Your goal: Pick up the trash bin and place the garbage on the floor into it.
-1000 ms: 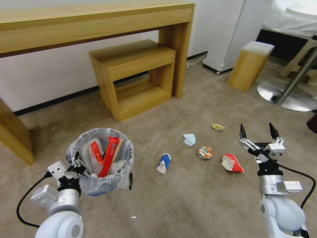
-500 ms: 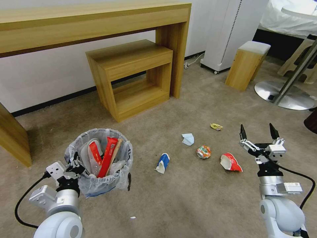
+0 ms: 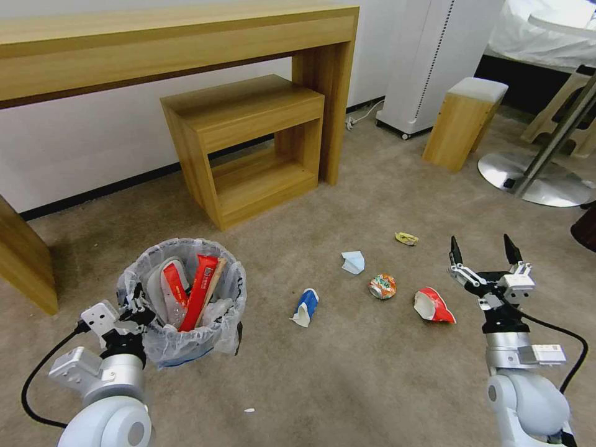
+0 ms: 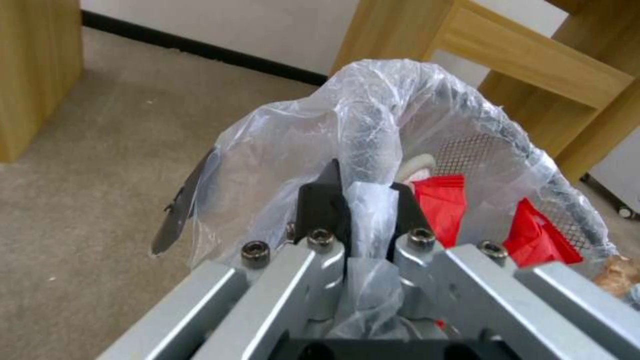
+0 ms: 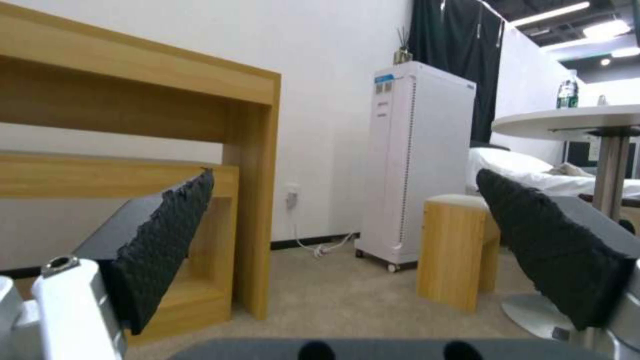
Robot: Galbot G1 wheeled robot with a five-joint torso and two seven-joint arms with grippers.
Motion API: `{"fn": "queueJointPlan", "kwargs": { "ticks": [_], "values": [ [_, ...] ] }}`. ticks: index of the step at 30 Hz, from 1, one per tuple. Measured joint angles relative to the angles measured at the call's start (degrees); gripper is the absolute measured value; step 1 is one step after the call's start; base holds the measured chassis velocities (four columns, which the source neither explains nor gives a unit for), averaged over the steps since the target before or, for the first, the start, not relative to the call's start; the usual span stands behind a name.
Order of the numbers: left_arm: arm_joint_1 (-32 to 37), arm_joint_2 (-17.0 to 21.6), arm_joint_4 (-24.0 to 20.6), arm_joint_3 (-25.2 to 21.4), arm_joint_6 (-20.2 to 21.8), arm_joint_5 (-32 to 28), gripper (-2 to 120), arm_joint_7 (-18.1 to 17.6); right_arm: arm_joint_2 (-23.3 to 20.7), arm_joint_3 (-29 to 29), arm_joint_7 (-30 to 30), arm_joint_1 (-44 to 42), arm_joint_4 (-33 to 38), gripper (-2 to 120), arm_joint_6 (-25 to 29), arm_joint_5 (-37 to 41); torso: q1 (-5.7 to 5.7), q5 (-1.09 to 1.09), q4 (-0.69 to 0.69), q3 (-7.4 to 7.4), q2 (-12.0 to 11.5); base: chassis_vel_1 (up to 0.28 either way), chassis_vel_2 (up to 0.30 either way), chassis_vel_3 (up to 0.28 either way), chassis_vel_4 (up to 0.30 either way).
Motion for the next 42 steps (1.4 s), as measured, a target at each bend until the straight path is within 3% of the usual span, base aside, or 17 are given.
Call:
{"fn": "queueJointPlan", "kwargs": {
  "ticks": [21, 29, 37, 39, 40, 42],
  "values": [
    [0.41, -0.40, -0.11, 0.43, 0.02, 0.93, 3, 0.99, -0.40, -0.48, 1.21, 0.52, -0.19, 100, -0.37, 0.31, 0.01, 0.02, 0.02, 0.03, -0.01, -0.212, 0.212, 0.214, -0.203],
    [0.71, -0.70, -0.13, 0.55, 0.02, 1.16, 3, 1.00, -1.93, -1.89, 4.08, 0.13, -0.15, 100, -1.86, -0.81, 0.00, 0.00, 0.00, -0.01, 0.00, -0.006, -0.008, -0.005, -0.001],
    [1.13, -0.45, -0.69, 0.04, 0.02, 0.97, 3, 1.00, -10.46, -4.53, 5.18, -2.37, 0.45, 100, -12.44, -0.71, 0.00, 0.02, 0.01, 0.00, 0.00, 0.009, -0.004, -0.005, 0.004],
    [1.28, -0.27, -1.03, -0.14, 0.02, 0.89, 3, 1.00, -16.53, -4.82, 4.16, -4.19, 1.69, 100, -20.99, 1.95, 0.00, 0.00, 0.02, 0.00, 0.00, 0.000, 0.000, 0.000, 0.000],
    [1.28, -0.27, -1.03, -0.14, 0.02, 0.89, 3, 1.00, -16.53, -4.82, 4.16, -4.19, 1.69, 100, -20.99, 1.95, 0.00, 0.00, 0.02, 0.00, 0.00, 0.000, 0.000, 0.000, 0.000],
    [1.32, -0.16, -1.31, -0.24, 0.02, 0.87, 3, 1.00, -21.71, -4.68, 2.00, -5.66, 2.17, 100, -28.34, 2.01, 0.00, 0.01, 0.00, 0.00, 0.00, 0.000, 0.000, 0.000, 0.000]
  ]
}}
